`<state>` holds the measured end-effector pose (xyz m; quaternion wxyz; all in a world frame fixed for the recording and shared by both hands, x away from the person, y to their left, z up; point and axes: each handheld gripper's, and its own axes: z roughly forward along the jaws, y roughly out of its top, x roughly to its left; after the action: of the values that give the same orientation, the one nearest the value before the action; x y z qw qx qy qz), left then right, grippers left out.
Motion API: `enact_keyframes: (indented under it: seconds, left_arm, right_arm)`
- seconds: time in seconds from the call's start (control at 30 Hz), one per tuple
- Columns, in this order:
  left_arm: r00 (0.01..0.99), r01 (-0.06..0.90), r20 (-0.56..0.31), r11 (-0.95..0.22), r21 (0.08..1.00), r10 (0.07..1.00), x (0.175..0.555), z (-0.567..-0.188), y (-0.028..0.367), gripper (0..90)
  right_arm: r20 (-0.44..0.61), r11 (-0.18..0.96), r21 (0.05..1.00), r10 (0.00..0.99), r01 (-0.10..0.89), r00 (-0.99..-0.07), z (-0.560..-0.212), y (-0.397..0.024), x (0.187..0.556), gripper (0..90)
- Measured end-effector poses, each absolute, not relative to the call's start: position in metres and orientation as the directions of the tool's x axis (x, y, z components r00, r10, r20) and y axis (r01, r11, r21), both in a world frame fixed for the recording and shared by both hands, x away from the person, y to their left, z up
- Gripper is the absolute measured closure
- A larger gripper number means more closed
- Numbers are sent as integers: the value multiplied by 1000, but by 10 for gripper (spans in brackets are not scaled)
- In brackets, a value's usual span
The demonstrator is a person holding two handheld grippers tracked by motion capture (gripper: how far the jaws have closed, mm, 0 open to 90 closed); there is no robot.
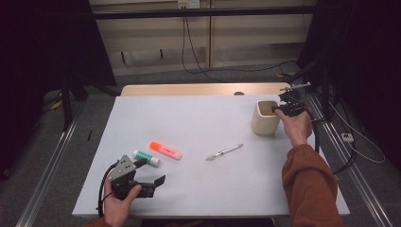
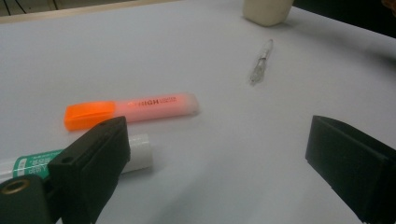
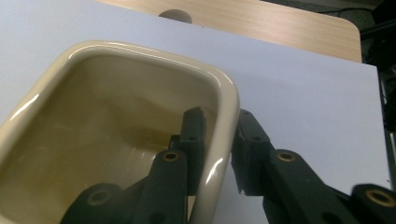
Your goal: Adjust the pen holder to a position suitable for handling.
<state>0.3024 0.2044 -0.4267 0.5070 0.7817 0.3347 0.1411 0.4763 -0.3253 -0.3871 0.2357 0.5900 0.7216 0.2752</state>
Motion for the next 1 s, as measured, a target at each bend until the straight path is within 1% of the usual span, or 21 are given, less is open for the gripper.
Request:
enact_keyframes:
  seconds: [0.1, 0.17, 0.27, 0.33, 0.5, 0.6, 0.77, 0.87, 0.9, 1.0]
  left_arm:
    - [736, 381, -119, -262, 887, 666, 302, -427, 204, 64]
    - [738, 385, -123, -264, 884, 664, 303, -428, 204, 64]
    - [738, 385, -124, -265, 884, 663, 303, -428, 204, 64]
    - [738, 385, -123, -264, 884, 663, 303, -428, 204, 64]
    - [737, 384, -121, -264, 885, 665, 303, -428, 204, 64]
    - [737, 383, -120, -265, 885, 665, 304, -428, 204, 64]
    - [737, 384, -121, -265, 884, 665, 303, -428, 204, 64]
    - [736, 388, -126, -261, 884, 665, 303, -428, 205, 64]
    - [735, 388, -127, -261, 884, 666, 303, -428, 204, 64]
    - [735, 388, -126, -261, 884, 666, 303, -428, 204, 64]
  right_arm:
    - [-30, 162, 673, 981, 722, -192, -385, -323, 476, 797]
    - [-44, 172, 667, 980, 725, -192, -385, -322, 477, 799]
    - [-41, 170, 666, 981, 726, -192, -384, -322, 476, 810]
    - [-19, 154, 672, 981, 725, -191, -383, -323, 475, 825]
    - [-2, 148, 681, 980, 717, -201, -383, -322, 473, 826]
    - [-13, 166, 688, 976, 707, -216, -382, -319, 472, 826]
    - [-13, 159, 695, 978, 702, -208, -382, -318, 470, 827]
    - [4, 144, 706, 978, 693, -207, -382, -319, 469, 827]
    - [24, 130, 711, 978, 692, -208, -381, -319, 468, 827]
    - [22, 136, 714, 976, 686, -216, -380, -319, 467, 827]
